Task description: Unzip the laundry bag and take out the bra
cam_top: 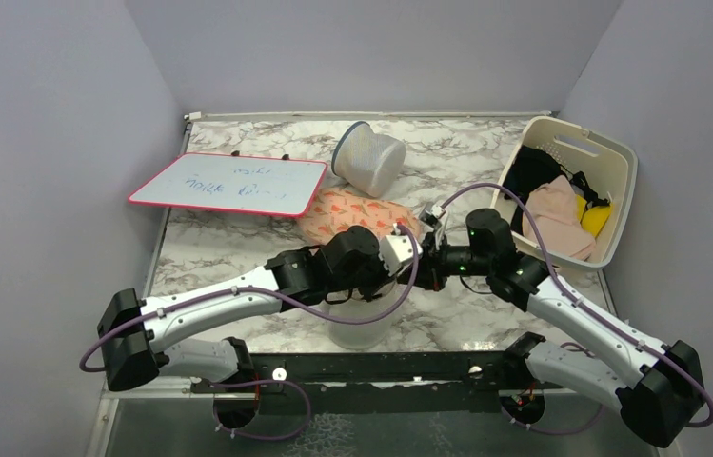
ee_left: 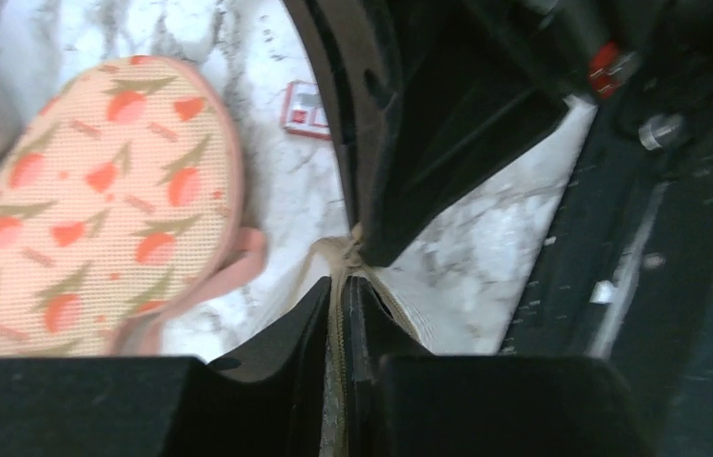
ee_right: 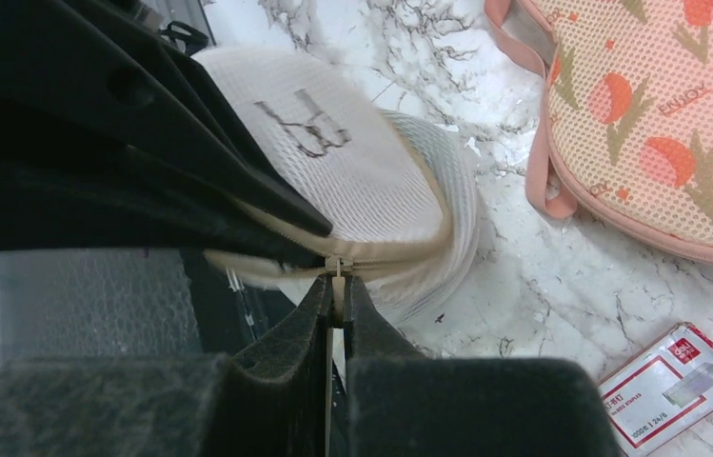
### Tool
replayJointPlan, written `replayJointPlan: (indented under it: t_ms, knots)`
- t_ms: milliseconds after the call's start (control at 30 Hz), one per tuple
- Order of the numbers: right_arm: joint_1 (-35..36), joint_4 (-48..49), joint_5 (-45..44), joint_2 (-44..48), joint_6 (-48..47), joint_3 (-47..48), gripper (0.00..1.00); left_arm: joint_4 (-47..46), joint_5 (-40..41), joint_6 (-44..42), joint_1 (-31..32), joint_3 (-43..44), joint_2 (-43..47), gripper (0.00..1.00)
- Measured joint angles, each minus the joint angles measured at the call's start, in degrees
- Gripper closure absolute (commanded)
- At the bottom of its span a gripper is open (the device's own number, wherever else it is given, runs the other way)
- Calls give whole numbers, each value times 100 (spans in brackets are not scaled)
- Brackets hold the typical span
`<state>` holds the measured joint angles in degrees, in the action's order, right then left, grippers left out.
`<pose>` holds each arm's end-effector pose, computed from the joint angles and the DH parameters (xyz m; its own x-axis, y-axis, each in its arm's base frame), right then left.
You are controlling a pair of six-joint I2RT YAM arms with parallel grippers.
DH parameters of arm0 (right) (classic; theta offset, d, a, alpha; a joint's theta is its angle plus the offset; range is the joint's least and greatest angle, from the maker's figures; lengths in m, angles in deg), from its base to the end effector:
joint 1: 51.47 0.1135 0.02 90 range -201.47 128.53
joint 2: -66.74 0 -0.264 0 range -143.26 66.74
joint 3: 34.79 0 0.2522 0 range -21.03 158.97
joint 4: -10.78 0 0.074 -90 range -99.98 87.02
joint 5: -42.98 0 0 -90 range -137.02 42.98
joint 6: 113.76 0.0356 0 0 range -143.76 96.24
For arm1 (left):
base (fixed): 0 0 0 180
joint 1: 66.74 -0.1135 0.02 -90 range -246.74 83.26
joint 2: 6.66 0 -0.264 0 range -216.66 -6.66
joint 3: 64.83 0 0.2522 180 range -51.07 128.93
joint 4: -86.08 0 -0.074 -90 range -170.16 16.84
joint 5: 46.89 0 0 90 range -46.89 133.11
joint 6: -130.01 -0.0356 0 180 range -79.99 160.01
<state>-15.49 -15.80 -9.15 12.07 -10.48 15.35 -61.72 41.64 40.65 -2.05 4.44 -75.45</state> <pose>0.1540 0.1388 0.2562 -0.6112 -0.2196 -0.7604 -0.7693 0.3909 0.5054 0.1146 -0.2444 0.3041 -0.2350 0.4707 -0.8504 0.9105 0.4129 -0.0230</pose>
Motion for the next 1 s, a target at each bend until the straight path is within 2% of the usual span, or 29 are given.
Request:
replayJointPlan:
  t_ms: [200, 467, 567, 700, 933, 1000]
  knots:
    - [-7, 120, -11, 2, 256, -61, 99, -127, 365, -203, 9, -107, -4, 100]
    - [-57, 520, -48, 2, 804, -400, 99, -446, 186, -433, 107, -824, 1143, 100]
    - [-393, 699, 15, -57, 922, -490, 99, -590, 188, -433, 107, -1043, 1626, 100]
    - [-1130, 1143, 588, -341, 1161, -769, 99, -894, 264, -319, 107, -1408, 2122, 100]
    - [-1329, 1187, 946, -247, 1204, -863, 99, -1023, 446, 273, 107, -1646, 2059, 100]
    - [-1346, 1174, 973, -120, 1187, -863, 99, -1054, 452, 385, 107, -1641, 1934, 94]
